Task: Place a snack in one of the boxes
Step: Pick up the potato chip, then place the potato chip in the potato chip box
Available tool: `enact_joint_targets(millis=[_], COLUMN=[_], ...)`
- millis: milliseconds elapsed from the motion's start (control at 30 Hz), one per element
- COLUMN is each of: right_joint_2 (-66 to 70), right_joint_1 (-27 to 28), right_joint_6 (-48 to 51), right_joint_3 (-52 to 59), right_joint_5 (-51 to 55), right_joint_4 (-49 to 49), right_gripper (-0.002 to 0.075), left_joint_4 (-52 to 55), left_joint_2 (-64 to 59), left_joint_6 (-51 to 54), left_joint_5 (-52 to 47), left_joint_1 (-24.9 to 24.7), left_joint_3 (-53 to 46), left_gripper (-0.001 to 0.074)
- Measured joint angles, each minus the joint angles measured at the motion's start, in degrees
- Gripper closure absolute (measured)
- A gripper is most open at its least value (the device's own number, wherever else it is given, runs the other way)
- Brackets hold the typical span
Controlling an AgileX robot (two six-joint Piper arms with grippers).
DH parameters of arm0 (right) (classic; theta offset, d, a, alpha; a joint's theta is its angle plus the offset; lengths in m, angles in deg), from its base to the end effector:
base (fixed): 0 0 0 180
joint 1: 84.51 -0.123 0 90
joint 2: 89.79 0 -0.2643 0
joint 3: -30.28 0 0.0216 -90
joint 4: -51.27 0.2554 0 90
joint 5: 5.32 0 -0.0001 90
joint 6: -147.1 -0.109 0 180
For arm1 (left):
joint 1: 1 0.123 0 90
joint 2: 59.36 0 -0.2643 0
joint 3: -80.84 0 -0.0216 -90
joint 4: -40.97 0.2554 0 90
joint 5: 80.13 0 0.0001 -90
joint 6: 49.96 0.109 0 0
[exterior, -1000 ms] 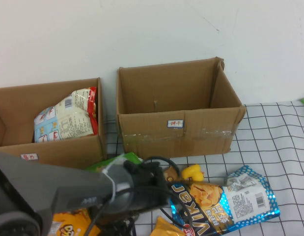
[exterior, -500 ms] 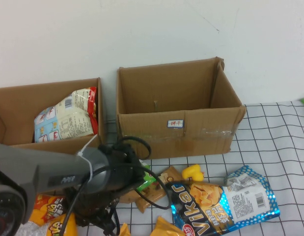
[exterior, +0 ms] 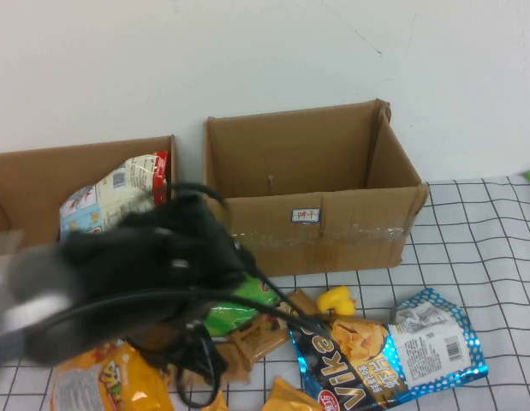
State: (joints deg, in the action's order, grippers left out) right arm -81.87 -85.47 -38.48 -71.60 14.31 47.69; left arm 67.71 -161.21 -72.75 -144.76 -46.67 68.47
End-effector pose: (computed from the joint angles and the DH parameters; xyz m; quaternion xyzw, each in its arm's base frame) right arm 0.0965 -0.0007 0.1691 0.0150 0.7966 0.0083 0.6043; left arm 0.2431 -0.1854 0.1972 0.2880 0.9343 0.1681 0.1262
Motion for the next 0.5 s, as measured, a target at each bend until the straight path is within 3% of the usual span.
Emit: enact_joint_targets(millis=[300,500], right_joint_2=[0.0,0.0], right_joint_1=[0.0,0.0], right_joint_6=[0.0,0.0], right_joint_3=[0.0,0.0], right_joint_5=[0.0,0.0], right_joint_4=[0.0,0.0], right_gripper=[0.0727,0.0727], left_joint_4=[2.17,12.01], left_joint_2=[25.31,30.73], left_joint_6=[-3.64,-7.61], left_joint_5=[4.52,8.08], left_joint_1=[-1.25,5.55], left_joint_3=[0.0,0.0], left_gripper=[0.0612,0.0612])
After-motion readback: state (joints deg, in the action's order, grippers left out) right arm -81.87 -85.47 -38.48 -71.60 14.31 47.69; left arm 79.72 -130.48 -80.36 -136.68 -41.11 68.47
